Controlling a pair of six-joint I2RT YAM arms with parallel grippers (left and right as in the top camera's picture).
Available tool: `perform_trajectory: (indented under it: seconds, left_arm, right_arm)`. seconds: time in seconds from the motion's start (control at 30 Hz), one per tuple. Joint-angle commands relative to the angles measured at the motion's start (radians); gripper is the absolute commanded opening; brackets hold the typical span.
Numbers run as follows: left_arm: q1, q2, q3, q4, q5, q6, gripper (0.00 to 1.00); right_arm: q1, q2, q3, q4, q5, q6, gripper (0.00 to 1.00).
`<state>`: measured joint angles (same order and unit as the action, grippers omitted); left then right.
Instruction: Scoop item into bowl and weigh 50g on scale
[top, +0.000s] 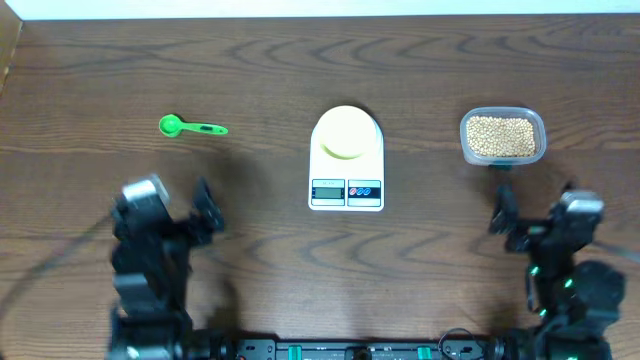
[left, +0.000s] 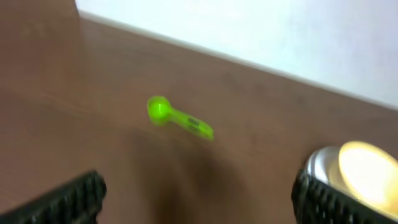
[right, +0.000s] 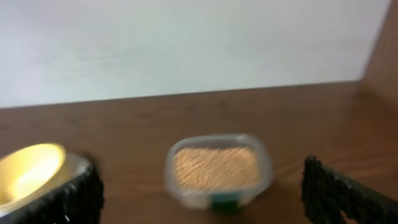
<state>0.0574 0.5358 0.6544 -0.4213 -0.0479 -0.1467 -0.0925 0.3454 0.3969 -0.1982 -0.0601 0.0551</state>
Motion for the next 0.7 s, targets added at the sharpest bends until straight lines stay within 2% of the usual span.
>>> perform_trajectory:
  seconds: [0.0, 0.17, 0.27, 0.37, 0.5, 0.6, 0.67]
  left_arm:
    - [0.004, 0.258, 0.272, -0.046, -0.096, 0.095, 0.98]
    - [0.004, 0.539, 0.552, -0.031, -0.099, 0.093, 0.98]
    - [0.004, 0.63, 0.631, 0.005, -0.091, 0.068, 0.98]
    - [0.004, 0.661, 0.638, 0.006, -0.092, 0.064, 0.98]
    - [0.013, 0.685, 0.638, -0.063, -0.141, 0.106, 0.98]
    - [0.079, 0.725, 0.638, -0.137, -0.144, 0.106, 0.98]
    - [0.153, 0.78, 0.638, -0.169, -0.13, 0.105, 0.98]
  right_arm:
    - [0.001, 0.252, 0.209, 0.004, 0.111, -0.102, 0.99]
    - [0.009, 0.595, 0.539, 0.002, 0.075, -0.101, 0.99]
    - [0.037, 0.759, 0.713, -0.048, 0.069, -0.103, 0.99]
    - [0.079, 0.896, 0.848, -0.181, 0.069, -0.14, 0.99]
    - [0.128, 1.018, 0.921, -0.259, 0.068, -0.153, 0.99]
    - [0.143, 1.072, 0.921, -0.259, 0.04, -0.127, 0.99]
    - [0.146, 1.095, 0.921, -0.259, -0.054, -0.083, 0.99]
